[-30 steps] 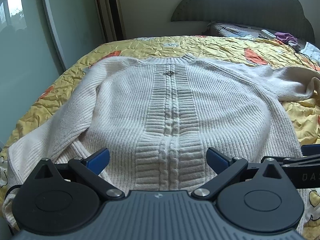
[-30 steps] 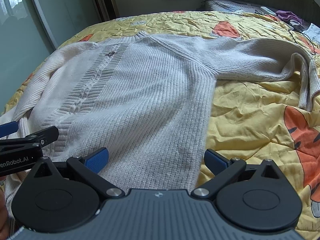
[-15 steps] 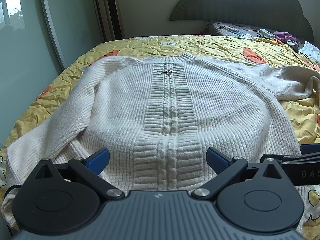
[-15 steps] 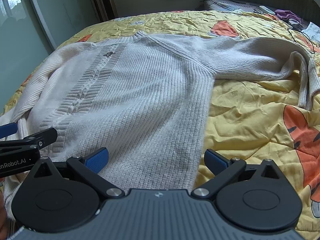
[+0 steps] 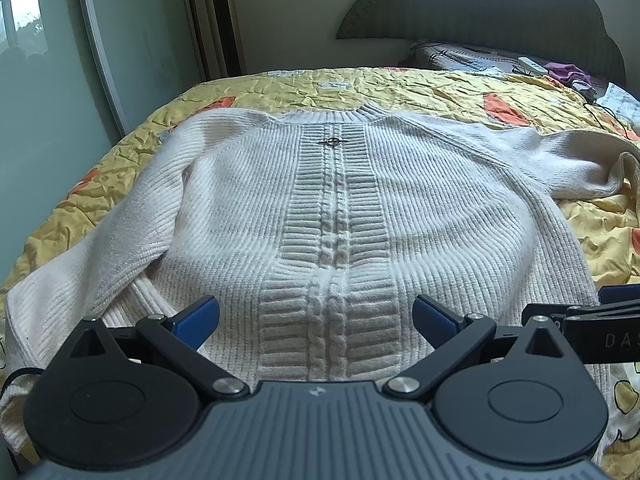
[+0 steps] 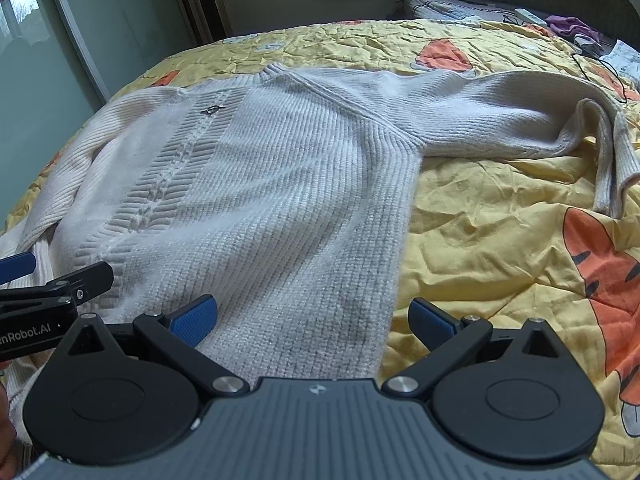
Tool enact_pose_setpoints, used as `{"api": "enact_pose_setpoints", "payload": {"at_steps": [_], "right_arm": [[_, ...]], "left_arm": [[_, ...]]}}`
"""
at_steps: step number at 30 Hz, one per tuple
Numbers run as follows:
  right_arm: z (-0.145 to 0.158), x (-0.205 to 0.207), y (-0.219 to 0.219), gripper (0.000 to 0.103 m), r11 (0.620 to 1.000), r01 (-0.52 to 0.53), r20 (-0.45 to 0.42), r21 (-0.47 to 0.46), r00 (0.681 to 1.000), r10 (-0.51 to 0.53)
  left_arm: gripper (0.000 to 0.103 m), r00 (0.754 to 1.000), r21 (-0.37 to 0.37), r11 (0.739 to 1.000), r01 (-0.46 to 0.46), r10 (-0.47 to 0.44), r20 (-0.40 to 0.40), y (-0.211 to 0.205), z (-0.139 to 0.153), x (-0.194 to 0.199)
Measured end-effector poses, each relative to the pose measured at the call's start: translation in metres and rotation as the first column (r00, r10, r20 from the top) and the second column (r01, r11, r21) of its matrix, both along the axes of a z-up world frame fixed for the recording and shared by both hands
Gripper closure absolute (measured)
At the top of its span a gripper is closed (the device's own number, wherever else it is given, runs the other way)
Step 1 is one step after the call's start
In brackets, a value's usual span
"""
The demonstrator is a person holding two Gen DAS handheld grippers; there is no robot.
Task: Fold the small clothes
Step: 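Grasp the cuff of the sweater sleeve with the right gripper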
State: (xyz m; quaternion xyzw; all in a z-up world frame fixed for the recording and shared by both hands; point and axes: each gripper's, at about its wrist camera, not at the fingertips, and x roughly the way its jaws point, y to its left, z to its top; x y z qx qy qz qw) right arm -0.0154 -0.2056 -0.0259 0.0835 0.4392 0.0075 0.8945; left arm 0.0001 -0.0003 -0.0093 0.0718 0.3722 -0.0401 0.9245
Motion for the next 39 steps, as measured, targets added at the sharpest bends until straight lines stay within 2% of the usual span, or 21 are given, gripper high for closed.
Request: {"api": "enact_pose_setpoints", "payload": {"at_steps": [3, 7, 13, 17, 19, 21, 23, 25, 30, 33, 35, 36, 37, 39], "right_arm": [[0.001, 0.0, -0.002, 0.0, 1.0, -0.006, 0.022, -0.006, 1.0, 0.006], [0.004, -0.002, -0.009, 0.0, 1.0, -0.011, 0.101, -0.028, 0.995, 0.014], [0.005, -0.005, -0.026, 0.0, 0.976, 0.018, 0.213, -0.217, 0.977, 0.029], [0.015, -0.021, -0.071, 0.0, 0.956, 0.192, 0.392, -0.22, 0.915, -0.094], [0.014, -0.024, -0.101, 0.0, 0.935, 0.308, 0.425, -0.177, 0.881, -0.21], [0.009, -0.022, -0.136, 0.003, 0.902, 0.415, 0.395, -0.121, 0.853, -0.34], [0.0, -0.018, -0.167, 0.011, 0.879, 0.472, 0.346, -0.071, 0.838, -0.422], [-0.008, -0.017, -0.188, 0.013, 0.868, 0.497, 0.333, -0.015, 0.821, -0.464], [-0.023, -0.002, -0.21, 0.025, 0.863, 0.505, 0.301, 0.003, 0.823, -0.482], [-0.029, 0.009, -0.219, 0.047, 0.865, 0.499, 0.292, 0.041, 0.822, -0.488], [-0.03, 0.01, -0.224, 0.069, 0.859, 0.507, 0.294, 0.064, 0.813, -0.502], [-0.029, 0.009, -0.225, 0.074, 0.856, 0.512, 0.296, 0.076, 0.808, -0.509], [-0.029, 0.007, -0.23, 0.085, 0.852, 0.512, 0.295, 0.107, 0.802, -0.519], [-0.027, 0.0, -0.242, 0.087, 0.847, 0.495, 0.29, 0.195, 0.796, -0.532]], "left_arm": [[0.0, 1.0, -0.006, 1.0, 0.004, -0.004, 0.003, -0.003, 0.001, 0.001], [0.0, 1.0, 0.003, 1.0, 0.02, -0.02, 0.004, -0.009, 0.002, 0.004], [0.0, 0.999, 0.018, 0.999, 0.049, -0.049, -0.001, -0.021, -0.002, 0.009], [0.0, 0.998, 0.033, 0.997, 0.065, -0.065, 0.009, -0.029, -0.003, 0.011], [0.0, 0.997, 0.043, 0.997, 0.071, -0.072, 0.012, -0.033, -0.004, 0.012], [0.0, 0.997, 0.047, 0.996, 0.08, -0.08, 0.008, -0.036, -0.006, 0.013], [0.0, 0.996, 0.052, 0.995, 0.084, -0.084, 0.001, -0.04, -0.009, 0.015], [0.0, 0.996, 0.054, 0.995, 0.089, -0.089, -0.006, -0.043, -0.011, 0.017], [0.0, 0.995, 0.071, 0.993, 0.096, -0.095, -0.008, -0.047, -0.012, 0.018], [0.0, 0.995, 0.072, 0.993, 0.095, -0.095, -0.009, -0.047, -0.012, 0.019], [0.0, 0.995, 0.073, 0.993, 0.095, -0.095, -0.011, -0.047, -0.012, 0.019], [0.0, 0.996, 0.074, 0.993, 0.095, -0.094, -0.012, -0.047, -0.012, 0.019], [0.0, 0.996, 0.074, 0.993, 0.095, -0.094, -0.013, -0.047, -0.012, 0.019], [0.0, 0.995, 0.076, 0.993, 0.095, -0.094, -0.013, -0.047, -0.012, 0.019]]}}
